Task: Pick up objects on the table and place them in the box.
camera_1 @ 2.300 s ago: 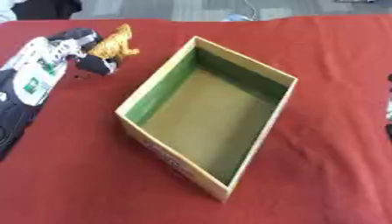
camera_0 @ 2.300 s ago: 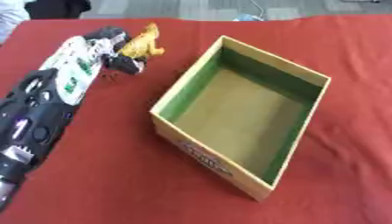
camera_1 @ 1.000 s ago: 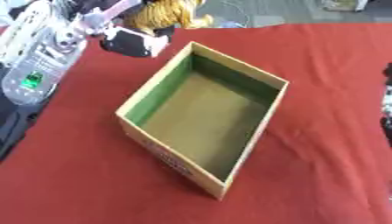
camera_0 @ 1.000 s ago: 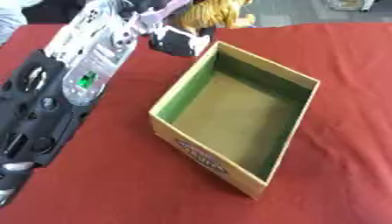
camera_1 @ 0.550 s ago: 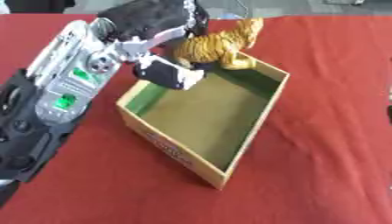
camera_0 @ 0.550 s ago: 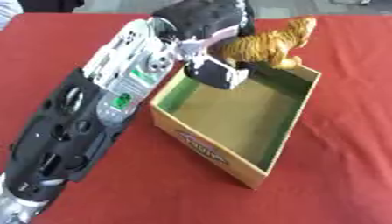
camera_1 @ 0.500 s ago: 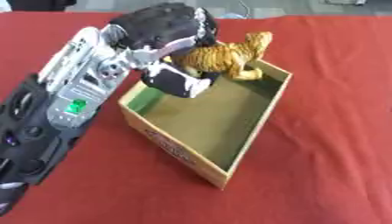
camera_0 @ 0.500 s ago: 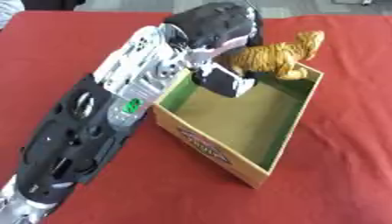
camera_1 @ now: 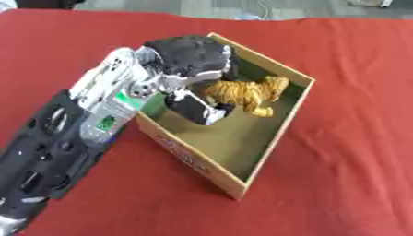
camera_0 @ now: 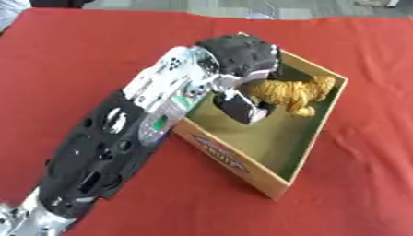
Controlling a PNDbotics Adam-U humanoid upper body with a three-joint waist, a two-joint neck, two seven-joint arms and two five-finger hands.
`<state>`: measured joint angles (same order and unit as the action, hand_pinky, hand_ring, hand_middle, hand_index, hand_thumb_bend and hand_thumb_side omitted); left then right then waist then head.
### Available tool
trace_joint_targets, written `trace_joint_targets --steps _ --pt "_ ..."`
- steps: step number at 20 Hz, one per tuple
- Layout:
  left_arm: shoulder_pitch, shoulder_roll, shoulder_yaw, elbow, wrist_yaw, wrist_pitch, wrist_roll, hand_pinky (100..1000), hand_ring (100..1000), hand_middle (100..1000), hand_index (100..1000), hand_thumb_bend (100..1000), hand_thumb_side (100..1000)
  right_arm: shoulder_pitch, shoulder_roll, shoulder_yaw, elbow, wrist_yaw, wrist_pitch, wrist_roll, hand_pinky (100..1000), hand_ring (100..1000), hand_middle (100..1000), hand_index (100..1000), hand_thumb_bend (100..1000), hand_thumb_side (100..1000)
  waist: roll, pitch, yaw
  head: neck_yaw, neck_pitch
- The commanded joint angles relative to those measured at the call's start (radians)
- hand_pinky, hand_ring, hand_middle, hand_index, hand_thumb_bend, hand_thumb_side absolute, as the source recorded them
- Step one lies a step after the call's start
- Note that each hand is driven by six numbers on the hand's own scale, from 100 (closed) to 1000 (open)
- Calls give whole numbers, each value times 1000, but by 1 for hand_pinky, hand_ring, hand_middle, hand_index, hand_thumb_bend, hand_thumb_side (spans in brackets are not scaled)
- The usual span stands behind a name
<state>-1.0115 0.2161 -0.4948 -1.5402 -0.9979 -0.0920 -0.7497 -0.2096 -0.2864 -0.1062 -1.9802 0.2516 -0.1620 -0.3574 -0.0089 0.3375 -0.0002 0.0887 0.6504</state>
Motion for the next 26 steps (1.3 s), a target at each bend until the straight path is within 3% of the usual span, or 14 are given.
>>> trace_joint_targets --steps 1,6,11,12,14,16,22,24,26 --pt "-25 -9 1 30 2 -2 -24 357 449 494 413 100 307 -2 -10 -4 -20 -5 -1 1 950 672 614 780 100 656 -3 -18 -2 0 -13" --pt "-39 -24 5 107 78 39 -68 355 452 500 437 100 295 -2 -8 -2 -20 -4 2 4 950 672 613 780 100 655 -1 -16 -5 -3 -15" --pt "-51 -37 10 159 107 59 -121 446 536 594 662 100 246 -3 -6 -1 -20 -5 3 6 950 671 613 780 100 654 -1 -14 -6 -1 -18" --pt "-53 -38 13 164 101 54 -130 459 551 609 687 100 270 -3 -6 -1 -20 -5 3 7 950 671 612 780 100 654 -1 -14 -6 -1 -19" --pt "-55 -37 20 167 73 43 -134 507 605 675 787 100 505 -3 -4 0 -20 -6 3 9 950 671 612 780 100 655 -2 -14 -7 -1 -19" --pt "-56 -34 24 164 30 30 -123 589 680 727 851 118 635 -2 -2 0 -20 -7 4 11 951 671 612 779 100 656 -2 -15 -6 -1 -18" --pt "-56 -32 33 156 -104 -14 -68 694 772 791 918 466 799 -3 -1 -1 -20 -9 6 11 950 671 612 779 100 655 -4 -18 -4 0 -16" --pt "-55 -35 39 156 -122 -21 -51 696 774 792 913 511 840 -3 -1 -1 -20 -10 5 10 950 671 612 779 100 654 -5 -19 -6 1 -17" --pt "-55 -35 43 151 -124 -24 -39 691 770 786 903 460 817 -3 0 -1 -20 -10 6 9 949 671 612 778 100 654 -6 -20 -6 0 -18"
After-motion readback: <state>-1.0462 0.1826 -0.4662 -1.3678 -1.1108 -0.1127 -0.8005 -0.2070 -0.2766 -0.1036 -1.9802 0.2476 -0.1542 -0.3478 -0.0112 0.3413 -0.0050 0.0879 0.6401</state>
